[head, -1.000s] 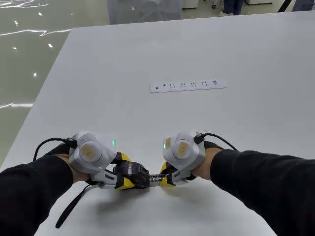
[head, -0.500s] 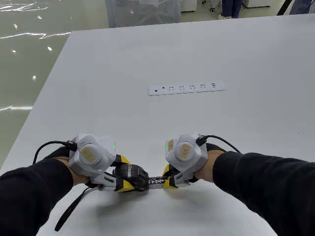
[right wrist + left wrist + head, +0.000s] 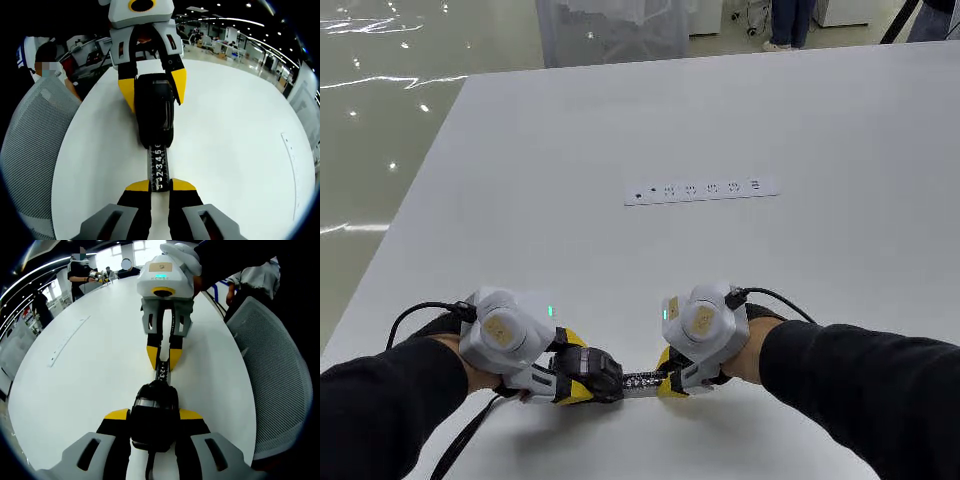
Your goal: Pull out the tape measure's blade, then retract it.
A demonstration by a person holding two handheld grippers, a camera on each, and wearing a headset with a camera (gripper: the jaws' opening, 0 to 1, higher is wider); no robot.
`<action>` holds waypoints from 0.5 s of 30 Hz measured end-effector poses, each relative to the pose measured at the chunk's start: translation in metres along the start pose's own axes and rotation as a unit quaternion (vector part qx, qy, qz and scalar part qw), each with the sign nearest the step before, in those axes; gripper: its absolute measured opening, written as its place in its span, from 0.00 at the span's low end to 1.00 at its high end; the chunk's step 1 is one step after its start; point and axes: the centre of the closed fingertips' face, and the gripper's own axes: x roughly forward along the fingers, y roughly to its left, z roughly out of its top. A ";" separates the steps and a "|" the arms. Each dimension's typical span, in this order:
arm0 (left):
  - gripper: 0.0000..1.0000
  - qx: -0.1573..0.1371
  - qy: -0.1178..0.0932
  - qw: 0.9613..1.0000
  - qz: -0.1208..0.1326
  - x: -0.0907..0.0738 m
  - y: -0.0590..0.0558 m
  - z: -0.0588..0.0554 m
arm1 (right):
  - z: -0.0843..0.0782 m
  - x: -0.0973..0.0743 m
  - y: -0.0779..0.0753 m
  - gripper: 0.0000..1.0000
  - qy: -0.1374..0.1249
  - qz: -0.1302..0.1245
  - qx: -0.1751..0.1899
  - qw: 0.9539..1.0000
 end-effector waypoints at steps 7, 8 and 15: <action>0.28 0.000 0.003 1.000 -0.003 0.000 0.000 0.000 | -0.003 -0.002 0.000 0.08 0.004 -0.002 0.000 1.000; 0.28 0.000 0.004 1.000 -0.003 0.000 0.000 0.000 | -0.003 -0.003 0.000 0.08 0.004 -0.002 0.000 1.000; 0.28 0.000 0.002 1.000 0.000 0.000 0.000 -0.001 | -0.007 -0.004 -0.001 0.08 0.007 -0.002 0.001 1.000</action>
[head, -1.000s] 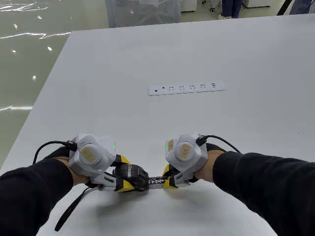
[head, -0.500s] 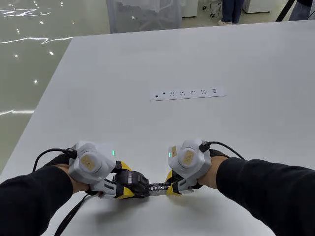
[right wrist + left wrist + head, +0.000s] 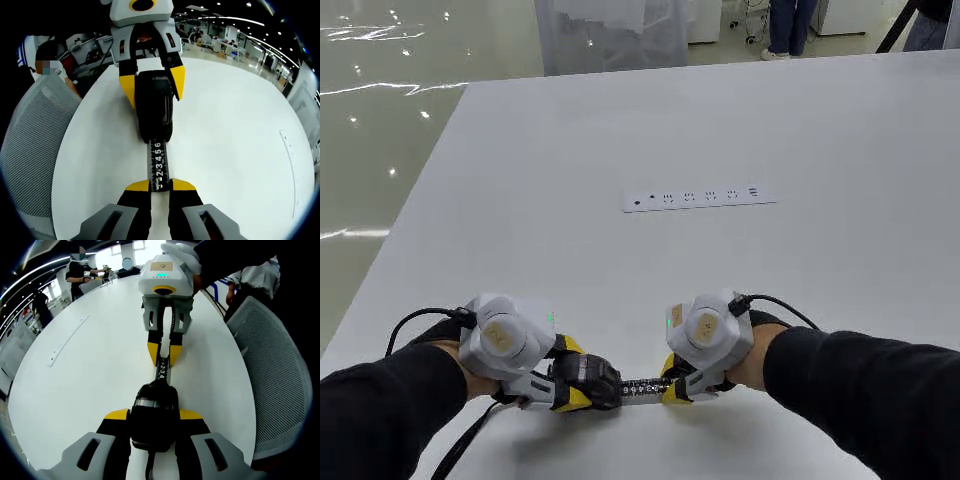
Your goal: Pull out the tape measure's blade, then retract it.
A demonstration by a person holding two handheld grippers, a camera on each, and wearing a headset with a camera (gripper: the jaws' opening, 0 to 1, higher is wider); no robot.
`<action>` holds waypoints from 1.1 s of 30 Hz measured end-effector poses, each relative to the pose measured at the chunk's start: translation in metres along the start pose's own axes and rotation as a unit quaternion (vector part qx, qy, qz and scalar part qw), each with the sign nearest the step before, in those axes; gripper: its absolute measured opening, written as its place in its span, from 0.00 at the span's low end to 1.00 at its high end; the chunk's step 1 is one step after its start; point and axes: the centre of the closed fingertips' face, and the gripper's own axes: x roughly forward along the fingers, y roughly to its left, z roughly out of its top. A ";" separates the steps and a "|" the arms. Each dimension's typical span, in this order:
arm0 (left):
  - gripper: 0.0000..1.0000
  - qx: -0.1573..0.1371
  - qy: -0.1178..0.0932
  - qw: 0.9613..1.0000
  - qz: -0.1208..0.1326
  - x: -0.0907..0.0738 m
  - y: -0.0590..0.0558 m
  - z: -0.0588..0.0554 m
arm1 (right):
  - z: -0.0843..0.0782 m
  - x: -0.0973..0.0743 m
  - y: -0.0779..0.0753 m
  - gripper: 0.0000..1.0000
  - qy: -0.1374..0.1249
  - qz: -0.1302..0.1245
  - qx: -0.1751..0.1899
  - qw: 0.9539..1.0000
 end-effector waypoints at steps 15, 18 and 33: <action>0.28 0.001 0.002 1.000 -0.001 0.001 0.000 0.000 | -0.008 -0.004 -0.002 0.08 0.004 -0.004 0.001 1.000; 0.28 0.001 0.001 1.000 0.000 0.001 0.000 0.000 | -0.009 -0.005 -0.002 0.08 0.005 -0.003 0.001 1.000; 0.28 0.001 0.000 1.000 0.001 0.000 0.000 0.001 | -0.015 -0.010 -0.003 0.08 0.007 -0.007 0.002 1.000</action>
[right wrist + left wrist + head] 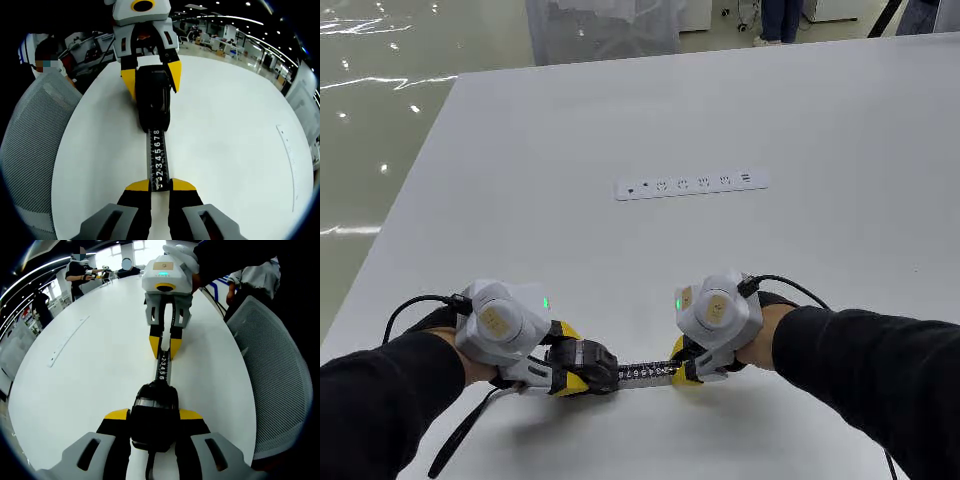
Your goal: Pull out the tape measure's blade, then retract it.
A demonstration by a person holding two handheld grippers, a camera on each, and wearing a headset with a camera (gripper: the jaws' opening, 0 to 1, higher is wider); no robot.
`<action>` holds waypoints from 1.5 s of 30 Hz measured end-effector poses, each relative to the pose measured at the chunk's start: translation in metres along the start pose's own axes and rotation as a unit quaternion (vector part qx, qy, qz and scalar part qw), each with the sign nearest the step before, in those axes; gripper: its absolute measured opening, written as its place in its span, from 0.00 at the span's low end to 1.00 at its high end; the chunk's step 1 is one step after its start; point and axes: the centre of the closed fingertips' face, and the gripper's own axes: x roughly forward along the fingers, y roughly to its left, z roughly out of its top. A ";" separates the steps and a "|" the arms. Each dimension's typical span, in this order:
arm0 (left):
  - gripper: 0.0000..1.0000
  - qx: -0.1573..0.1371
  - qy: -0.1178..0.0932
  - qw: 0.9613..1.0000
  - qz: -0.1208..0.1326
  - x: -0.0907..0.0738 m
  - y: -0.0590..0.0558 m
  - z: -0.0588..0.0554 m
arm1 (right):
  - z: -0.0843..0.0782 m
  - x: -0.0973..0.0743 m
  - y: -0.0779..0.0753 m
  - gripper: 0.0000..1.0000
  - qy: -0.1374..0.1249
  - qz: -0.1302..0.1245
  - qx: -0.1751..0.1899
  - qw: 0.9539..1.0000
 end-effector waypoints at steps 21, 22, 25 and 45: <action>0.28 0.002 0.001 1.000 0.001 0.000 0.000 0.000 | -0.008 -0.005 0.001 0.08 0.004 0.000 0.004 1.000; 0.28 0.002 0.001 1.000 0.000 0.000 0.000 0.000 | -0.009 -0.005 0.001 0.08 0.004 0.000 0.004 1.000; 0.28 0.003 0.001 1.000 0.000 0.000 0.000 0.000 | -0.010 -0.006 0.001 0.08 0.005 -0.001 0.004 1.000; 0.28 0.004 0.001 1.000 0.000 0.000 -0.001 0.000 | -0.017 -0.010 0.001 0.08 0.006 -0.003 0.008 1.000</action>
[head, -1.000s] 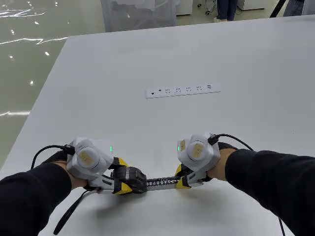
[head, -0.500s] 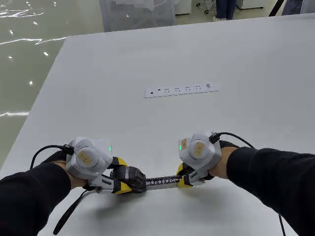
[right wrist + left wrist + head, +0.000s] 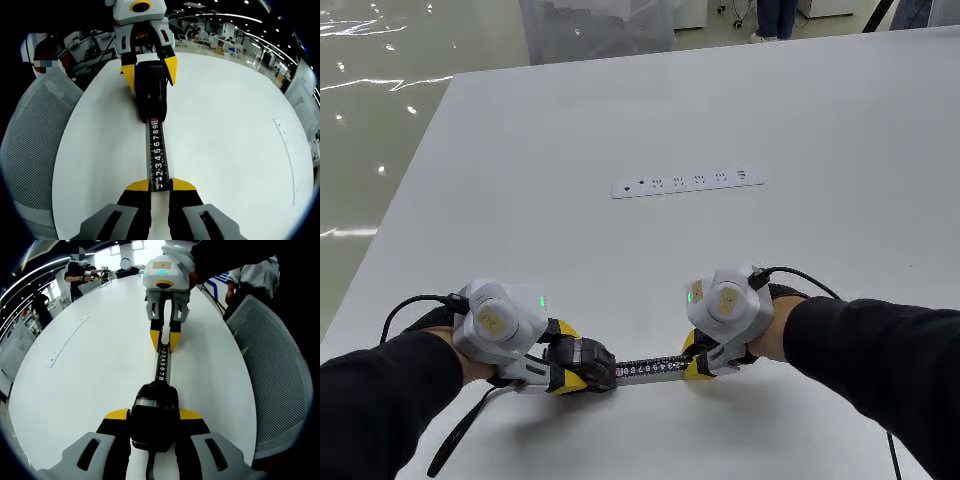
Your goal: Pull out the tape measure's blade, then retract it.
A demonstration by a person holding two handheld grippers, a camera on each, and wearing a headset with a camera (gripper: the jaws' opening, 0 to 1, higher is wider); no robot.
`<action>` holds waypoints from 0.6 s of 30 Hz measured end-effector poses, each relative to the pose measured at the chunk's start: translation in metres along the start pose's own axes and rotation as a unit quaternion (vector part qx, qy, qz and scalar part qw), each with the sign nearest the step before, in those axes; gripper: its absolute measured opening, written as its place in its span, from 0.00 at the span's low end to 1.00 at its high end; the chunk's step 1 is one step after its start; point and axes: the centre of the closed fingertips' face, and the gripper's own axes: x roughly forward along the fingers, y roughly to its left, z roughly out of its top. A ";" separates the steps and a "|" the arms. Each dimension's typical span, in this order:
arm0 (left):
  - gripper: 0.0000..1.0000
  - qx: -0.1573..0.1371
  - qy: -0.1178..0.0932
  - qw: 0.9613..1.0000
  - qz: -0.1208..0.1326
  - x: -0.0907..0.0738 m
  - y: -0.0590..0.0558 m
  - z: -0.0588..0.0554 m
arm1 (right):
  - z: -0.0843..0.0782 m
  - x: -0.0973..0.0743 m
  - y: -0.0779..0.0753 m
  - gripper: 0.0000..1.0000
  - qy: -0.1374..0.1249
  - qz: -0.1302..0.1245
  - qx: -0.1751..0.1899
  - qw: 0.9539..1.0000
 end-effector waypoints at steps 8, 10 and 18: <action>0.28 0.000 0.000 1.000 0.001 0.000 0.000 0.000 | -0.003 -0.003 0.000 0.08 0.001 0.000 0.001 1.000; 0.28 0.000 0.000 1.000 0.001 0.000 0.000 0.000 | -0.004 -0.003 0.000 0.08 0.001 0.000 0.001 1.000; 0.28 -0.002 0.000 1.000 0.002 0.000 0.000 0.000 | -0.005 -0.005 -0.001 0.08 0.001 0.000 0.003 1.000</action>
